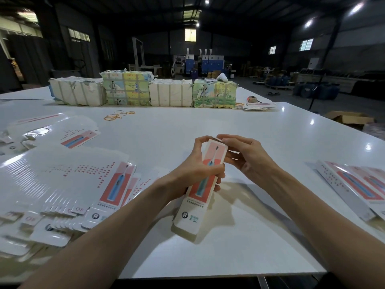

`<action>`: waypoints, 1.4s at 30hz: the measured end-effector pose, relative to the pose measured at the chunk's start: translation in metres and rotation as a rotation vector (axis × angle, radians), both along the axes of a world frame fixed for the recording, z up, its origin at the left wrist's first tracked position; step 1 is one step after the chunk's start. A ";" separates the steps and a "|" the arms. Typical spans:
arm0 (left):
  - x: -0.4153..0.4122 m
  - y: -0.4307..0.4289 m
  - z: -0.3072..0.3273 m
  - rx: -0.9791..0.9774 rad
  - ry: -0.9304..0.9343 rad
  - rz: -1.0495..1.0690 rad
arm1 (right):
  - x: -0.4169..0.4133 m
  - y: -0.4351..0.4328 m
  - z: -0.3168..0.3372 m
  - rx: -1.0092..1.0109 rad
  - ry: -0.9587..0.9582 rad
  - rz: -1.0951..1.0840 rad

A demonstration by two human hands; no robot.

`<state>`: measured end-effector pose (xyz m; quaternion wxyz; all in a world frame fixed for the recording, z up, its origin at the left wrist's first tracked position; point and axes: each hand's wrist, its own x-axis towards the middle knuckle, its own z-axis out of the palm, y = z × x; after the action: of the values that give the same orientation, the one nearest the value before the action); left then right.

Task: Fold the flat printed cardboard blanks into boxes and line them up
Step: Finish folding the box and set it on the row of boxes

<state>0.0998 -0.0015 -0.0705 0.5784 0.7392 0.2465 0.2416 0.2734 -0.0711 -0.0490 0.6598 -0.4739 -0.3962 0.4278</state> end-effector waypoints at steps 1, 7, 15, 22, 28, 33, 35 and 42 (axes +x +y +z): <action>0.000 0.000 0.000 0.001 0.004 0.001 | 0.001 0.000 0.001 -0.016 0.004 -0.001; 0.002 -0.001 0.001 0.005 0.024 0.023 | 0.004 0.000 0.003 -0.032 -0.011 0.008; -0.002 -0.001 0.004 -0.030 -0.055 0.005 | 0.004 -0.004 0.008 0.016 -0.074 0.070; -0.007 0.001 0.005 -0.136 -0.092 0.025 | -0.009 -0.001 0.000 0.093 -0.301 0.005; -0.006 0.000 0.003 -0.161 -0.122 -0.001 | -0.010 -0.001 -0.007 0.169 -0.444 -0.090; 0.001 0.003 0.001 -0.225 -0.188 0.063 | -0.013 0.003 -0.014 0.127 -0.577 -0.175; 0.005 0.004 0.001 -0.265 -0.259 0.139 | -0.017 0.006 -0.017 0.117 -0.792 -0.277; 0.006 0.003 0.003 -0.530 -0.599 0.173 | -0.038 0.000 -0.025 0.033 -1.105 -0.164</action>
<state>0.1062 0.0018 -0.0676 0.7725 0.4381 0.1822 0.4220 0.2355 -0.0716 -0.0735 0.3925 -0.6467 -0.6515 0.0566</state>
